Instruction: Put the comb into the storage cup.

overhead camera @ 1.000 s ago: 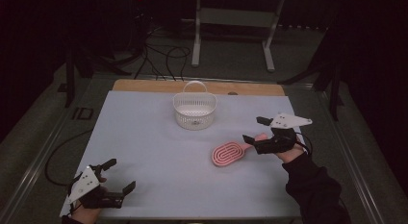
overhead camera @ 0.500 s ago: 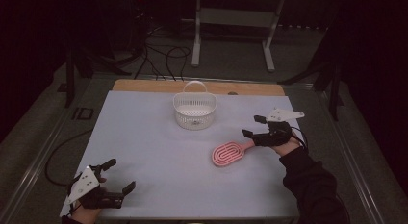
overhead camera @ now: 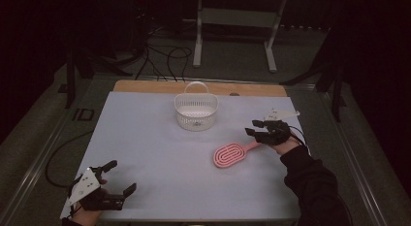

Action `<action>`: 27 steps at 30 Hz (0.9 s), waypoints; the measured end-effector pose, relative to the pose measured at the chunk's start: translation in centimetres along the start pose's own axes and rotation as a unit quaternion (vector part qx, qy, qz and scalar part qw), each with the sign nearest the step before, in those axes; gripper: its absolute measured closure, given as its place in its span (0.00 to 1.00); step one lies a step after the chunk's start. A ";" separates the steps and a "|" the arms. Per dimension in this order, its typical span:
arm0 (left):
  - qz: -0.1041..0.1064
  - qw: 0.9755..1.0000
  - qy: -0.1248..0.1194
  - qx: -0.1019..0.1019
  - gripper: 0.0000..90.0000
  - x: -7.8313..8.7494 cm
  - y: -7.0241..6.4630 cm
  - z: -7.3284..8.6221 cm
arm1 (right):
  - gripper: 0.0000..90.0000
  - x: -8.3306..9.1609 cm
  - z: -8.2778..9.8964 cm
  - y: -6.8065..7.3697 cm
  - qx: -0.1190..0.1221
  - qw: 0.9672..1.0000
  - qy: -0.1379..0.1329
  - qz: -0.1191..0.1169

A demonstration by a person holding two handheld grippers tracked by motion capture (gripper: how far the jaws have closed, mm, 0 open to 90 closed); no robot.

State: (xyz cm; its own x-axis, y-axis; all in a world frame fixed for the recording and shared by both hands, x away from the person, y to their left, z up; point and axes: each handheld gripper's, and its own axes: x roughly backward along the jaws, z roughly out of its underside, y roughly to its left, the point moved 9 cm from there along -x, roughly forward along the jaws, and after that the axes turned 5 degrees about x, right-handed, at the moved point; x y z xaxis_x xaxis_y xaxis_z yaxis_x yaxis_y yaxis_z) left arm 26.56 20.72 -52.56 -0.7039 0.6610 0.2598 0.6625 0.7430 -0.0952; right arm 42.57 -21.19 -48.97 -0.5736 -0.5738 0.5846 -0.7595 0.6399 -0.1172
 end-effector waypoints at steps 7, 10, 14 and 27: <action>0.001 1.000 0.001 0.001 0.00 0.0 0.0 0.0 | 0.72 -0.7 0.7 -0.3 0.000 1.000 0.026 0.005; 0.001 1.000 0.000 0.001 0.00 0.0 0.0 0.0 | 0.77 -1.0 0.9 -0.2 0.001 0.999 0.036 0.003; 0.001 1.000 0.001 0.001 0.00 0.0 0.0 0.0 | 0.84 -1.3 1.3 -0.2 0.003 0.999 0.051 0.001; 0.001 1.000 0.002 0.003 0.00 0.0 0.0 0.1 | 0.98 -1.9 1.8 -0.2 0.015 0.997 0.081 -0.007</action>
State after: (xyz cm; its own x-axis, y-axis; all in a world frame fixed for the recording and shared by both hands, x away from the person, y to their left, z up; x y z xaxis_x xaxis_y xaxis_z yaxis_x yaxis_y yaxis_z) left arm 26.57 20.75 -52.64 -0.7012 0.6629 0.2625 0.6628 0.7418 -0.1025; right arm 43.24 -21.20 -51.51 -0.5083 -0.4902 0.7081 -0.7770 0.6156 -0.1316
